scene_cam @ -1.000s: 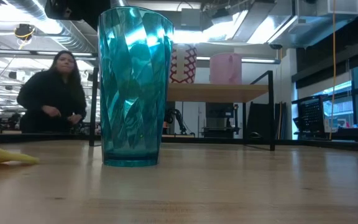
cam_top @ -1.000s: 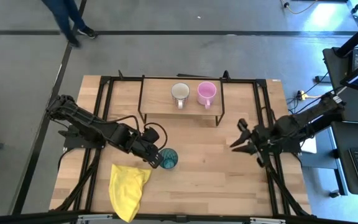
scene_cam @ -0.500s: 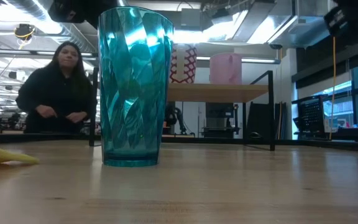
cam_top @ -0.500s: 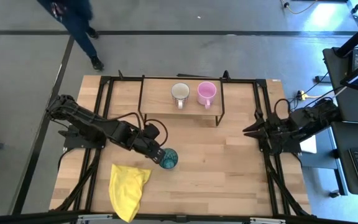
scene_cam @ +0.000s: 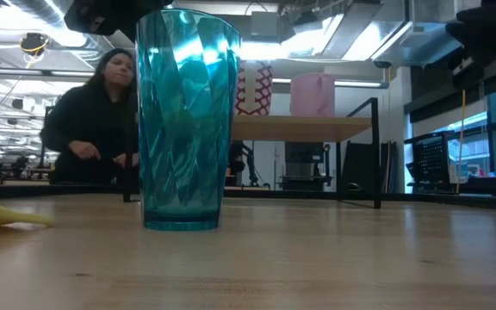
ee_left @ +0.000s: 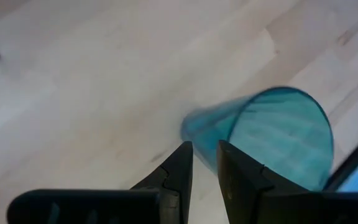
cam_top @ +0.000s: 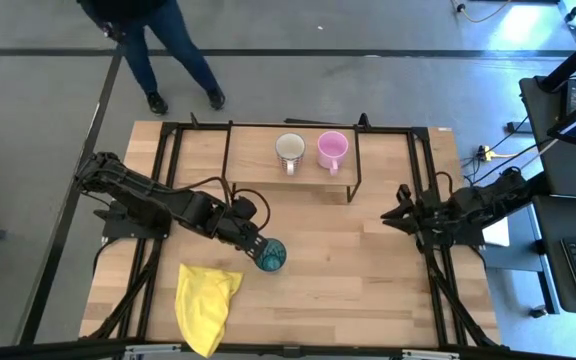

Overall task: Stack small to large cups/mugs on shelf
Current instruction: Put the blue cup on the shelf

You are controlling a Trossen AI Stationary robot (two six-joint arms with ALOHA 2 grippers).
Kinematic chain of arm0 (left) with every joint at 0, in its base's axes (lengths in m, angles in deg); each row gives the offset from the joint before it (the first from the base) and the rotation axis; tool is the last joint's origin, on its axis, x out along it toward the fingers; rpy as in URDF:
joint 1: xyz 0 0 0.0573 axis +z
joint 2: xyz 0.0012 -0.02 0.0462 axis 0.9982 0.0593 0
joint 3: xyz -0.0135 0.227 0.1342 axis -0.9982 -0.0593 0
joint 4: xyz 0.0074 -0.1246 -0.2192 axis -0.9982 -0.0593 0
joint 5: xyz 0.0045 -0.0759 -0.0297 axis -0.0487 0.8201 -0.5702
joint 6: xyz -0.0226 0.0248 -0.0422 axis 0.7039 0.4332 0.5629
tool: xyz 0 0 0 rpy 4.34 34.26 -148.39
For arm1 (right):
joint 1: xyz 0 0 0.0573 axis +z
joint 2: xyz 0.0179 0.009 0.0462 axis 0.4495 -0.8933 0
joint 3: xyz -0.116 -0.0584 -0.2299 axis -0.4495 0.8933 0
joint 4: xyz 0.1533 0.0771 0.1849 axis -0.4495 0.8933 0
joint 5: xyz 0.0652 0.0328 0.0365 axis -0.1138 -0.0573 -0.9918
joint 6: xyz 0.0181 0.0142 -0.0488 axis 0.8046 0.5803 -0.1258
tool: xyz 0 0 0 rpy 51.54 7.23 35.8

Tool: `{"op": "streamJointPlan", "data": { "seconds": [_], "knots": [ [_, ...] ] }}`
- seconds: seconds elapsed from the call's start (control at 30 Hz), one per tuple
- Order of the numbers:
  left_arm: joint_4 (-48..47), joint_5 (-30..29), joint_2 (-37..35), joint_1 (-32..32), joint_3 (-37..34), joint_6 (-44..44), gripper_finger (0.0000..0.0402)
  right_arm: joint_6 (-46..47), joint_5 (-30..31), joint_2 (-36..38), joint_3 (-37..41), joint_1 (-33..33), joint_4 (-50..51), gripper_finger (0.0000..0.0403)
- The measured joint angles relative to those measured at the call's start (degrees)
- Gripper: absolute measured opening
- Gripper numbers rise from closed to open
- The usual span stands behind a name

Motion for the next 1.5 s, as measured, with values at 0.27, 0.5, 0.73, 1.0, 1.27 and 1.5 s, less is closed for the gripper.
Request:
{"op": "streamJointPlan", "data": {
  "seconds": [0.27,0.5,0.73,1.0,1.27,1.5],
  "knots": [
    [5.91,2.78,0.0,-0.77,0.0,-0.74,0.0066,-0.69,-1.09,0.08,5.49,-1.21,-13.01,0.0071],
    [3.6,3.29,0.0,-1.49,-0.04,-1.13,0.0066,-0.66,-1.12,0.04,5.62,-1.69,-13.23,0.0071],
    [3.71,3.27,0.0,-1.44,-0.04,-2.39,0.0067,-0.51,-1.14,0.04,5.62,-1.69,-13.32,0.0071],
    [5.33,3.1,1.69,-1.84,-0.92,-1.96,0.0067,-0.4,-1.14,0.04,5.62,-1.69,-13.34,0.0071],
    [5.38,3.04,2.78,-1.47,-0.87,-1.87,0.0067,0.93,-1.17,0.02,5.62,-1.69,-13.25,0.0071],
    [5.8,3.01,2.99,-1.58,-0.86,-1.89,0.0067,0.93,-1.17,0.02,5.6,-1.69,-13.21,0.0071]
  ]
}}
